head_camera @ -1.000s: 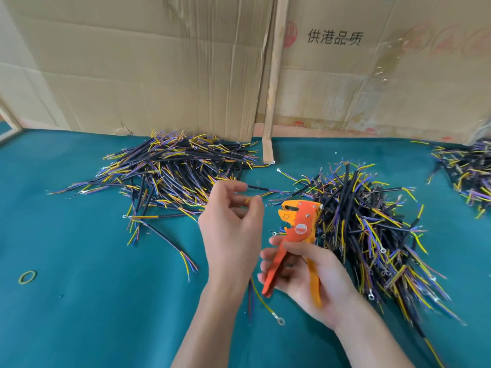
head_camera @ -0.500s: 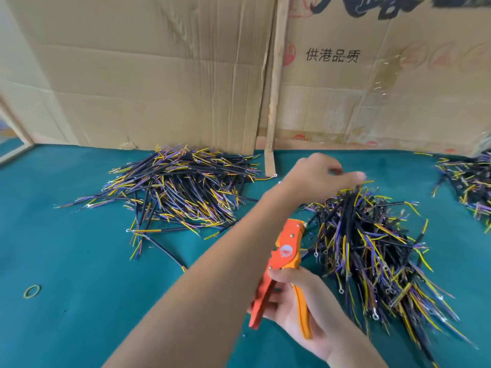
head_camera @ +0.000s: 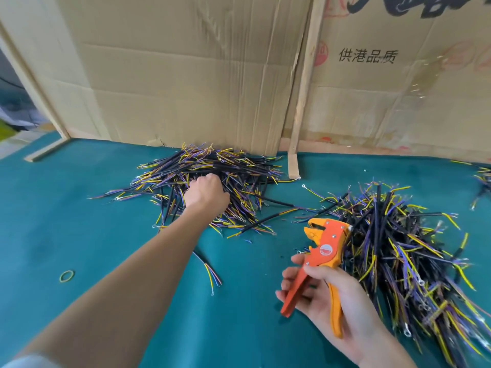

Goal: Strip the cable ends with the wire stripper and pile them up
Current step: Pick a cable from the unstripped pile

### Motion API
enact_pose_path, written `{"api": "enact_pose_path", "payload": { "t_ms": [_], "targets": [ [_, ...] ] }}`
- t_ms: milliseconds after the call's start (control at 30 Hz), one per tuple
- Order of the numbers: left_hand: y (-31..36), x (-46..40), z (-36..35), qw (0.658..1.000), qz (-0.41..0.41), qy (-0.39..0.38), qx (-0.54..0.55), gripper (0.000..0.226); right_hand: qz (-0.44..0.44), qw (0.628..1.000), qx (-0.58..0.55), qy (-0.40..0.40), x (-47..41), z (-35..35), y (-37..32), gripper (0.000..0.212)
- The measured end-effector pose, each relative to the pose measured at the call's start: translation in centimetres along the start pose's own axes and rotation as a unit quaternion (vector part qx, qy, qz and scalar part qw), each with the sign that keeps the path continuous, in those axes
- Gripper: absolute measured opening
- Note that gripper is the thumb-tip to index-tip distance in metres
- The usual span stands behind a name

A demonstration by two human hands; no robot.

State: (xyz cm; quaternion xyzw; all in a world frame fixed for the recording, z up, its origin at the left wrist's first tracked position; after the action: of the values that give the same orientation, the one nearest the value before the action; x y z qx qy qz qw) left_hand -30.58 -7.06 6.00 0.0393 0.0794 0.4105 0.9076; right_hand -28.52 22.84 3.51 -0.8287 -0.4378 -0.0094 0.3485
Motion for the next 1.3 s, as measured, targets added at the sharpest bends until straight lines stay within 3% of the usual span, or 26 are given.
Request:
{"api": "enact_pose_path", "payload": {
  "t_ms": [67, 200, 267, 433, 633, 900, 1067, 1300],
  "targets": [
    [0.5, -0.6, 0.3, 1.000, 0.026, 0.002, -0.001, 0.015, -0.003, 1.000, -0.001, 0.002, 0.0, 0.1, -0.1, 0.052],
    [0.9, -1.3, 0.8, 0.998, 0.054, -0.027, 0.006, 0.022, -0.009, 1.000, 0.002, 0.001, 0.1, 0.0, -0.2, 0.048],
    [0.8, -1.3, 0.5, 0.998, 0.055, -0.034, 0.007, 0.014, -0.008, 1.000, 0.003, 0.003, 0.0, 0.0, -0.2, 0.047],
    [0.3, -1.4, -0.2, 0.997, 0.060, -0.037, -0.031, 0.038, -0.007, 1.000, 0.002, 0.000, 0.0, 0.1, -0.2, 0.048],
    [1.2, -1.3, 0.4, 0.994, 0.044, -0.081, -0.051, 0.029, -0.009, 1.000, 0.002, -0.001, 0.0, 0.0, -0.3, 0.053],
    [0.1, -2.0, 1.1, 0.966, 0.091, -0.151, 0.190, 0.016, -0.007, 1.000, 0.001, 0.000, 0.0, 0.1, -0.2, 0.055],
    [0.1, -1.5, 3.3, 0.897, 0.141, -0.121, 0.402, 0.012, -0.009, 1.000, -0.001, -0.005, 0.0, 0.2, -0.2, 0.051],
    [2.1, 4.6, 8.3, 0.807, -0.035, -0.045, 0.588, 0.015, -0.016, 1.000, -0.005, -0.010, -0.1, 0.1, -0.1, 0.048]
  ]
}}
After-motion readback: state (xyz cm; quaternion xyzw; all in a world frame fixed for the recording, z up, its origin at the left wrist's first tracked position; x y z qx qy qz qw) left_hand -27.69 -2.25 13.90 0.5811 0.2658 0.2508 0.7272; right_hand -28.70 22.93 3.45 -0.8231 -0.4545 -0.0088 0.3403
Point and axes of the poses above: each hand's wrist, its own x-axis away from the middle knuckle, its own z-axis out of the back of the hand, y = z × x, the point moved 1 cm from there along -x, towards the middle knuckle, and after that the axes turned 8 degrees about -x, right-handed, at the moved point
